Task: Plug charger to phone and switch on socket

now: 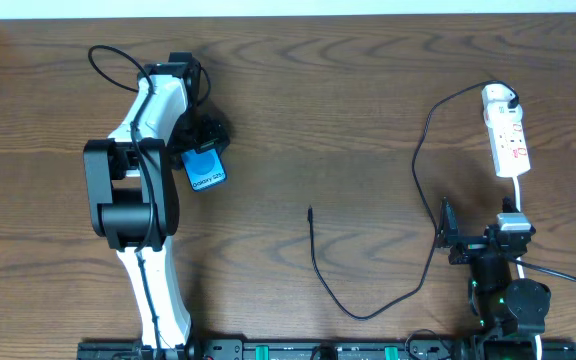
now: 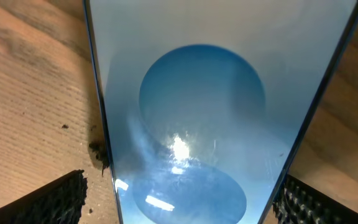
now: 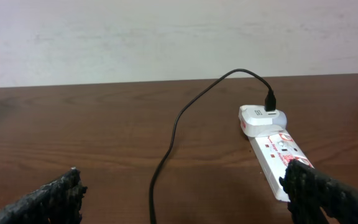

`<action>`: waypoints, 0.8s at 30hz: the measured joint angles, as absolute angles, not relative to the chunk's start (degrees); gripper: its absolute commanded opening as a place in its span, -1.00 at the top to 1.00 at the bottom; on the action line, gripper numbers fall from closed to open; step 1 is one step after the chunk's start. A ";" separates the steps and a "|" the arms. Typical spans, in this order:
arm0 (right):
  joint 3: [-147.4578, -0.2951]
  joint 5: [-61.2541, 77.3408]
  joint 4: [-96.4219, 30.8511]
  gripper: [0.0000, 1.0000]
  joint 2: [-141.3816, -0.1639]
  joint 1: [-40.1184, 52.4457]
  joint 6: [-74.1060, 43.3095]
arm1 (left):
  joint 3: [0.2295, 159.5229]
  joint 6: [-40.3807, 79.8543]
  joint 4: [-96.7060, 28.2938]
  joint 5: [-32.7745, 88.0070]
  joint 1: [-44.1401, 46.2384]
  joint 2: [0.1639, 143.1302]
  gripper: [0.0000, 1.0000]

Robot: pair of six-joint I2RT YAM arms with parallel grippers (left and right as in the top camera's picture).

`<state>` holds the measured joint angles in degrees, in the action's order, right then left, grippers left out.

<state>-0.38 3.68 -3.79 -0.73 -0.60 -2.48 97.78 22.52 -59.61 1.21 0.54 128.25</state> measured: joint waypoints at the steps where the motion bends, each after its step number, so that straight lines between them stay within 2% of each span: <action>1: -0.38 3.68 -3.79 -0.98 -0.73 -0.60 -2.48 | 97.65 22.52 -59.27 1.41 0.54 128.25 -0.90; 24: -0.38 3.68 -3.79 -0.99 -0.73 -0.60 -2.48 | 95.20 22.50 -55.22 4.51 0.43 127.42 -0.90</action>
<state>-0.38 3.68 -3.79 -0.73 -0.60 -2.48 95.20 22.50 -55.22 4.51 0.43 127.42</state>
